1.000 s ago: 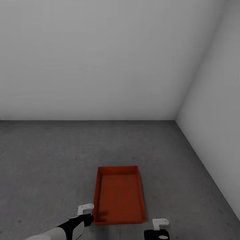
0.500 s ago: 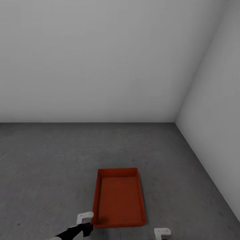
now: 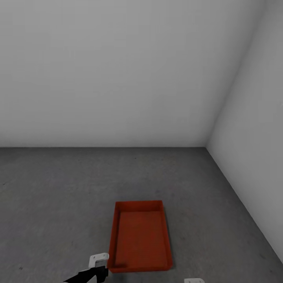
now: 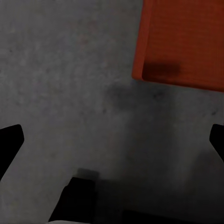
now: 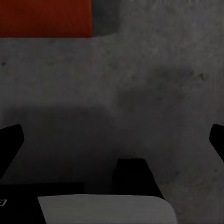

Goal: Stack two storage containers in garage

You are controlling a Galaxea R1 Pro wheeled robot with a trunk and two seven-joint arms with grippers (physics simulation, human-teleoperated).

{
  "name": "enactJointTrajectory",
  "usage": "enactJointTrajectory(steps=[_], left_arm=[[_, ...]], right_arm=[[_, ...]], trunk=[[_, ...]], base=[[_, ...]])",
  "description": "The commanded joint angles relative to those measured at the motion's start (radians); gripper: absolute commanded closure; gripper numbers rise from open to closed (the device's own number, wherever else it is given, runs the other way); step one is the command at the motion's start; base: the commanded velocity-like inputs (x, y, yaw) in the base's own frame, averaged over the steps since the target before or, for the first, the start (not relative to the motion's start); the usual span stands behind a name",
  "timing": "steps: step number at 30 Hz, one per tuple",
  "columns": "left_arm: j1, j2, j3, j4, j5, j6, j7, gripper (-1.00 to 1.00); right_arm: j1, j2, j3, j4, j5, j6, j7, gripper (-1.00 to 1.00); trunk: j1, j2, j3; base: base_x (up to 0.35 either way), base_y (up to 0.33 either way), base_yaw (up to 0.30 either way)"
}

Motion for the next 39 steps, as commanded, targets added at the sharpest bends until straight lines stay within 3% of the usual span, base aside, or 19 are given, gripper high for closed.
enactJointTrajectory(steps=[1, 11, 18, 26, 39], left_arm=[[0.000, 0.000, 0.000, 0.000, 0.007, 0.002, 0.003, -1.00], [0.000, -0.001, 0.000, -0.001, 0.007, 0.002, 0.001, -1.00], [0.000, -0.001, 0.000, -0.001, 0.007, 0.003, 0.001, -1.00], [0.000, -0.001, 0.000, -0.001, 0.007, 0.004, 0.002, -1.00], [0.000, -0.001, 0.000, 0.000, 0.007, 0.004, 0.001, -1.00]], right_arm=[[-0.001, 0.001, 0.008, 0.003, -0.009, -0.006, -0.001, -1.00], [-0.001, 0.001, 0.008, 0.003, -0.009, -0.005, -0.001, -1.00], [-0.001, 0.001, 0.008, 0.003, -0.009, -0.005, -0.001, -1.00], [-0.001, 0.001, 0.008, 0.003, -0.009, -0.005, -0.001, -1.00], [-0.001, 0.001, 0.008, 0.003, -0.009, -0.005, -0.001, -1.00]], trunk=[[0.000, 0.000, 0.001], [0.000, 0.000, 0.017], [-0.027, 0.049, 0.050], [-0.027, 0.049, 0.062], [-0.077, 0.140, 0.123]], base=[[0.000, 0.000, 0.000], [0.000, 0.000, 0.000], [0.000, 0.000, 0.000], [0.000, 0.000, 0.000], [0.000, 0.000, 0.000]])
